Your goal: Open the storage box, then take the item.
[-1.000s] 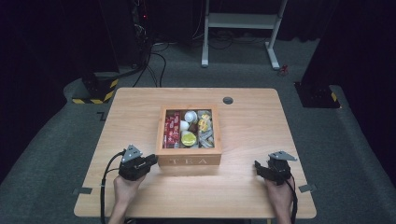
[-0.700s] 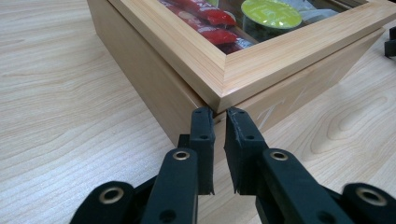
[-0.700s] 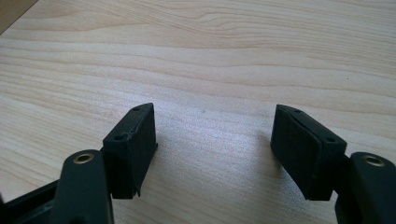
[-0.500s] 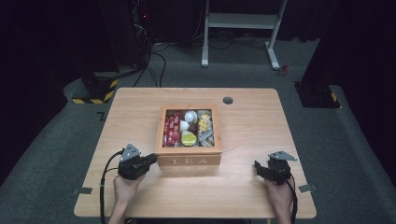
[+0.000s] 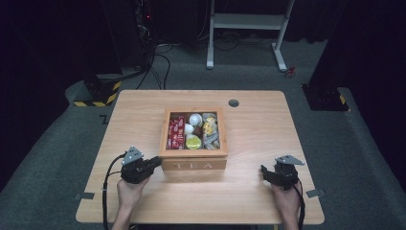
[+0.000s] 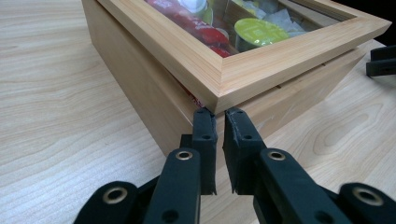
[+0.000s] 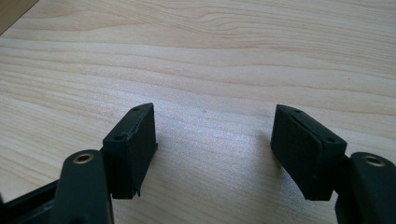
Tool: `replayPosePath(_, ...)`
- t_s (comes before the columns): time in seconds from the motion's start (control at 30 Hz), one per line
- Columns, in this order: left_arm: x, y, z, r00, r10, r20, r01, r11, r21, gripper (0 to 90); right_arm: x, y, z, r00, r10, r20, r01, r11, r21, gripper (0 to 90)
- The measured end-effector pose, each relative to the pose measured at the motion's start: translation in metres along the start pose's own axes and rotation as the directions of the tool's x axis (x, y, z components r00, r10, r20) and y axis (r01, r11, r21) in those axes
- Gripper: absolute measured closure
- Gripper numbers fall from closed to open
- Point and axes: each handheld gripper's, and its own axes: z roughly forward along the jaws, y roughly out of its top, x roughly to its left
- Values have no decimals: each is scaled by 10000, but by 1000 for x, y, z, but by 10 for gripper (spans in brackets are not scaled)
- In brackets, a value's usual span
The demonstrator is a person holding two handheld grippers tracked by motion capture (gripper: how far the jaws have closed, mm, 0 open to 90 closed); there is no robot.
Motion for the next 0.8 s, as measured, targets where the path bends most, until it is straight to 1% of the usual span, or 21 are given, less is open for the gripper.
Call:
replayPosePath(0.1, 0, 4, -2, 9999, 126, -45, -127, 9999, -87, 828, 0, 0, 0, 10000, 11, 16, -11, 10000, 4, 307)
replayPosePath(0.2, -1, 8, -3, 9999, 144, -47, -144, 9998, -141, 826, 0, 0, 0, 10000, 38, 22, -38, 10000, 12, 306)
replayPosePath(0.23, -1, 8, -3, 10000, 75, -36, -76, 9998, -201, 826, 0, 0, 0, 10000, 9, 36, -9, 10000, -1, 306)
replayPosePath(0.4, -1, 13, -2, 9998, 207, -46, -208, 9995, -228, 824, 0, 0, 0, 10000, 32, 53, -32, 10000, 1, 306)
replayPosePath(0.67, 0, 18, -3, 9999, 119, 52, -116, 9991, -413, 823, 0, 0, 0, 10000, 20, 56, -20, 10000, -2, 306)
replayPosePath(0.73, 0, 20, -3, 9998, 170, 49, -168, 9987, -487, 823, 0, 0, 0, 10000, 24, 58, -24, 10000, -3, 306)
replayPosePath(0.8, 1, 21, -3, 9999, 79, 137, -72, 9984, -553, 824, 0, 0, 0, 10000, 22, 58, -22, 10000, -3, 306)
